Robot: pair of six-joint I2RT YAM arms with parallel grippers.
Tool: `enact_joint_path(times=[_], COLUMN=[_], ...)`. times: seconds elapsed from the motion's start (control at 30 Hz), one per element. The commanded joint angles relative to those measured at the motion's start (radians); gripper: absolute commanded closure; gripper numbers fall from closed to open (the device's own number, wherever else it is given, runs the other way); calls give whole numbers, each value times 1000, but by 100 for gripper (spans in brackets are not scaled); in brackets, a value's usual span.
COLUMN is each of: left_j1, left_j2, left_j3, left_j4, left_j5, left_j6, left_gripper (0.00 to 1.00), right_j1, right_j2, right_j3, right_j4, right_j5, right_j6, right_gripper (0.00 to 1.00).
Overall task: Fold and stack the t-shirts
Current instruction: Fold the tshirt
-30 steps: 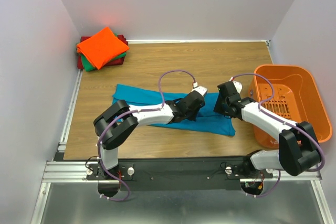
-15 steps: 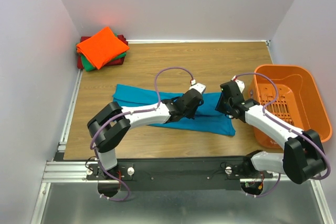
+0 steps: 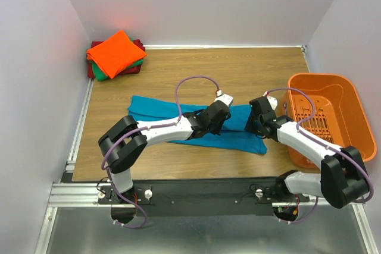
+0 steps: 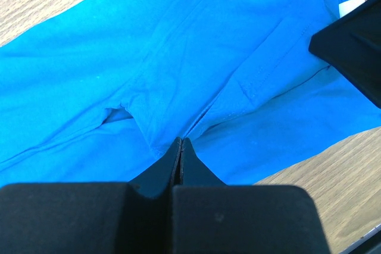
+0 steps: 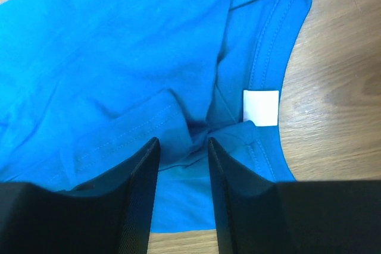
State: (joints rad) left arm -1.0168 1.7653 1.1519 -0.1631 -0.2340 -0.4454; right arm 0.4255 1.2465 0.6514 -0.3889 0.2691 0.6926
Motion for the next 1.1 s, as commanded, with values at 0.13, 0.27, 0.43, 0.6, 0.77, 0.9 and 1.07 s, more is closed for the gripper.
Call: enact_joint_path(times=[0.13,0.27,0.43,0.6,0.77,0.9,1.07], left_j1=[-5,-5,-5,-5,-5,-5,-5], left_j2=[-26,-32,-32,-38,-43,-47,-41], left_j3=[17,17,11,-6,-14,-35,-83], left_j4=[4,-1,-1,5,8,26,63], left_j5=[2,2,5,9,24,39,81], left_j6=[8,10,11,4,-1,-6,-13], left_gripper=[100,100,100,100,100,100,82], right_j1=[1,1,1,1,1,1,1], right_j2=[-2,-44,-90,-143,-166,-177,-183], right_j3=[10,17,21,13,-10,-47,-65], right_j4=[-7,-19,-60,-97,-114,-114,-108], right_j5=[22,22,18,18,-1,-21,-44], right_j6=[24,15,16,25,36,54,74], right_gripper=[85,97,99,99,99,98,66])
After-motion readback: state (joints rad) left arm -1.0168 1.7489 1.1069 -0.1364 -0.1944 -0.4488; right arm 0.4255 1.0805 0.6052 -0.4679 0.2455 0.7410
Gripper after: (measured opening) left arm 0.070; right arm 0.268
